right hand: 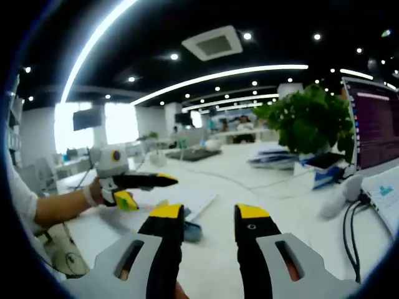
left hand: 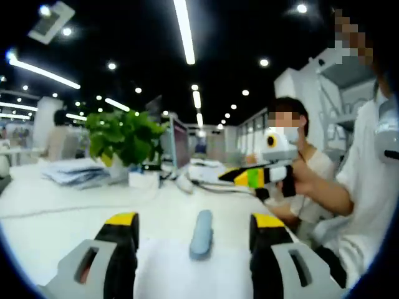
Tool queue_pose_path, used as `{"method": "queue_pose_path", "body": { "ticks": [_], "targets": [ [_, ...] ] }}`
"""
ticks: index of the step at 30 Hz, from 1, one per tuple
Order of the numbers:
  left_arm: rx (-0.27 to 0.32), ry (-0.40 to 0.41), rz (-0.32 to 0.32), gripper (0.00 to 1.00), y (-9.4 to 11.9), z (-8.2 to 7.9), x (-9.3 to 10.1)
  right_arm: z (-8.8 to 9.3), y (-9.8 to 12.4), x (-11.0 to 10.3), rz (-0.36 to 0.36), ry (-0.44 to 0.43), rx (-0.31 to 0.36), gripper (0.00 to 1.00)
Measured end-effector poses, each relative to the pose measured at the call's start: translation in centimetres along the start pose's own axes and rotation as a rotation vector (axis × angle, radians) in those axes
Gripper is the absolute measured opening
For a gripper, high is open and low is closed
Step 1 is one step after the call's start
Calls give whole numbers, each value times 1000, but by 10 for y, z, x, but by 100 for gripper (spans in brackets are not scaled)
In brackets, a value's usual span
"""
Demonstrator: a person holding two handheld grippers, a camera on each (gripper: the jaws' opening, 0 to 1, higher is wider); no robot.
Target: Pick up the paper insert the paper into the punch align the paper edges press the punch to punch holes
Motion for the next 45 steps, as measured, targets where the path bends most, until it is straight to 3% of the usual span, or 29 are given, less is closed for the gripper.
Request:
{"method": "queue_pose_path", "body": {
  "ticks": [3,7,8,13,15,19,24,27,30,32,34,35,38,45],
  "targets": [
    [-26,13,-1,72,23,8,-2,6,1,-1,-27,12,-19,35],
    [-160,-17,-5,73,43,35,-6,16,1,2,-41,42,-57,35],
    [-162,-34,-9,72,42,37,2,19,0,3,-45,43,-61,35],
    [-175,-30,6,72,38,44,4,33,-8,1,-102,18,-95,35],
    [-212,-44,0,72,38,50,5,39,-11,0,-152,37,-124,36],
    [-290,-93,-26,72,35,63,5,45,-14,-3,-186,22,-126,37],
    [-260,-77,-42,69,42,61,3,56,-22,2,-253,-60,-109,36],
    [-253,-93,-52,68,42,62,5,56,-26,9,-280,-49,-115,36],
    [-254,-92,-48,68,41,62,8,59,-32,13,-327,-19,-176,39],
    [-252,-91,-48,68,41,62,10,56,-38,11,-393,-13,-191,42],
    [-248,-89,-47,67,40,61,5,46,-41,4,-493,-140,-148,47],
    [-248,-88,-49,66,40,61,4,41,-43,5,-525,-149,-133,46],
    [-248,-88,-51,66,39,61,5,38,-49,13,-557,-8,-147,41],
    [-247,-85,-49,66,36,61,0,62,-61,9,-651,121,-272,38]
  ]
}}
Point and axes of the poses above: the point that each gripper's makers call its tool centre point, and the gripper's own axes: y roughly backward along the fingers, x roughly to its right, z roughly out of its underside, the point moved 5 cm from there along y, roughly backward along the fingers, and after that the axes turned 6 degrees about -z, right-handed, at the moved point
